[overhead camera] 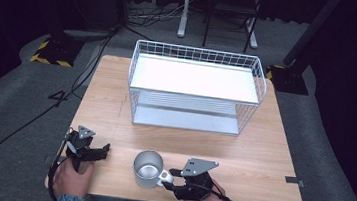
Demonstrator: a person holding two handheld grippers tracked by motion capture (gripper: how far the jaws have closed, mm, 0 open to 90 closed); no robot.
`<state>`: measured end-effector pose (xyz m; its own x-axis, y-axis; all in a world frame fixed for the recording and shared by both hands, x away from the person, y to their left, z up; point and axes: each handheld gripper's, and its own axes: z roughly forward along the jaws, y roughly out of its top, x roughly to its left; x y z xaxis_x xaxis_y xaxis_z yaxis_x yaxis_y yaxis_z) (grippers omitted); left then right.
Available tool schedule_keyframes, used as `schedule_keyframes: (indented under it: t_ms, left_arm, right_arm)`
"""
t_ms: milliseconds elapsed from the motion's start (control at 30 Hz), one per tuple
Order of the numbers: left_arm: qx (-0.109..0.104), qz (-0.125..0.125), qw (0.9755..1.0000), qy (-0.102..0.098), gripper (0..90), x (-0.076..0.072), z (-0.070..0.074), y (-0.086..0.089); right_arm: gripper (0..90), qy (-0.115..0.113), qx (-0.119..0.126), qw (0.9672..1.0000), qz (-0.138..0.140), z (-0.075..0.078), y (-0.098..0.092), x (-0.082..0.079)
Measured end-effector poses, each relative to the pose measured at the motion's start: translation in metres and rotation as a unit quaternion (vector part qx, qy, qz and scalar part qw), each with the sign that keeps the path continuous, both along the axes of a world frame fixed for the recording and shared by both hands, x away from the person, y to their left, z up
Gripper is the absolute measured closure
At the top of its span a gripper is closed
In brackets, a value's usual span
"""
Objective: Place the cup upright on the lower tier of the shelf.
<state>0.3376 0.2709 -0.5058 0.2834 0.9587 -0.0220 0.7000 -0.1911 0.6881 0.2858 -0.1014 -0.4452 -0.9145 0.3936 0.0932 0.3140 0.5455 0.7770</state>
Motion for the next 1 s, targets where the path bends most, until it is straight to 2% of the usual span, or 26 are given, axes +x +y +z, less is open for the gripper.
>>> schedule_keyframes:
  t_ms: [133,333,600,767,1000]
  left_arm:
    - [0.0,0.001,1.0,0.0,10.8,0.0,0.0,0.0]
    - [0.0,0.001,1.0,0.0,10.9,0.0,0.0,0.0]
    - [0.0,0.003,1.0,0.0,11.2,0.0001,0.0001,0.0002]
    - [0.0,0.003,1.0,0.0,11.2,0.0,0.0001,0.0002]
    - [0.0,0.003,1.0,0.0,11.2,0.0,0.0001,0.0002]
  right_arm:
    - [60.7,-0.01,-0.011,0.9999,0.004,0.0,0.0027,-0.0018]
    - [65.8,-0.013,-0.02,0.9997,0.009,-0.0016,0.0064,-0.002]
    - [68.7,-0.013,-0.015,0.9998,0.008,-0.0019,0.0092,-0.0012]
    - [70.8,-0.026,-0.021,0.9994,0.008,-0.0014,0.0102,-0.0033]
    - [71.2,-0.044,-0.006,0.999,-0.003,-0.0019,0.0106,-0.0057]
